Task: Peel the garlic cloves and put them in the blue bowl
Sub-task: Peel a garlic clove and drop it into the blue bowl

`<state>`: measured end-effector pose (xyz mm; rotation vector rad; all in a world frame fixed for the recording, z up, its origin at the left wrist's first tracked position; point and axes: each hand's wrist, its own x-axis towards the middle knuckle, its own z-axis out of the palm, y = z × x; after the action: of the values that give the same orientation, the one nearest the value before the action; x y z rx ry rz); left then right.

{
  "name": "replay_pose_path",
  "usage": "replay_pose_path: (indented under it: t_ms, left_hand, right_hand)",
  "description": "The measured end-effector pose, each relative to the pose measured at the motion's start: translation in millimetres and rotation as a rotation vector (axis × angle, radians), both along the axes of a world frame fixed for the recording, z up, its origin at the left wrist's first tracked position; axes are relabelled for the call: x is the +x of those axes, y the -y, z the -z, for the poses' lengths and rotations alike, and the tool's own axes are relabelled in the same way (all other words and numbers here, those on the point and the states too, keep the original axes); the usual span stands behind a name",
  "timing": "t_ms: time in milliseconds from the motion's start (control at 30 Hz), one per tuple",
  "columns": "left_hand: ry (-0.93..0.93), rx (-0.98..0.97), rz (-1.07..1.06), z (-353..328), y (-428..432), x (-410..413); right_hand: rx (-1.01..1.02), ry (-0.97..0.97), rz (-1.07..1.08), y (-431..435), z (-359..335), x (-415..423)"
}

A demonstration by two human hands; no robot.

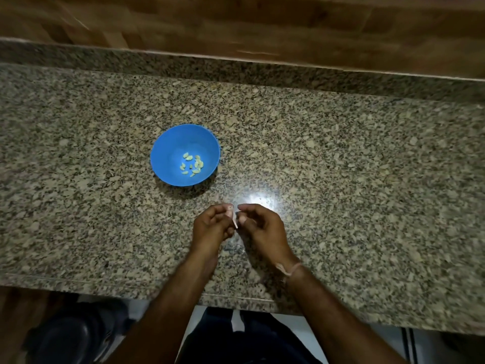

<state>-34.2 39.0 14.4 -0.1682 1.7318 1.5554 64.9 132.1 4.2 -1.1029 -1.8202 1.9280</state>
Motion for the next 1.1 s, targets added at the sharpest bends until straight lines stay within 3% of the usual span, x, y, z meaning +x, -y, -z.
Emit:
replay_pose_path:
  t_ms: [133,433,767,967,1100]
  left_hand:
    - [0.066,0.119,-0.055,-7.4,1.5,11.7]
    - [-0.072,0.167,-0.045,-19.8,0.1,28.6]
    - [-0.207,0.068,-0.028,-17.9,-2.0,36.6]
    - [-0.204,0.081,-0.072,-12.0,-0.8,39.6]
    - [-0.197,0.084,-0.094,-8.6,5.7,45.7]
  right_hand:
    - [-0.173,-0.103,0.003,-3.7,-13.2,4.9]
    - [0.032,-0.057,-0.076,-19.5,-29.0,15.5]
    - [0.101,-0.017,-0.122,-18.2,-34.3,25.2]
    - [-0.106,-0.037,-0.067,-15.9,-31.5,21.3]
    - [0.052,0.056,-0.101,-12.2,-28.3,18.4]
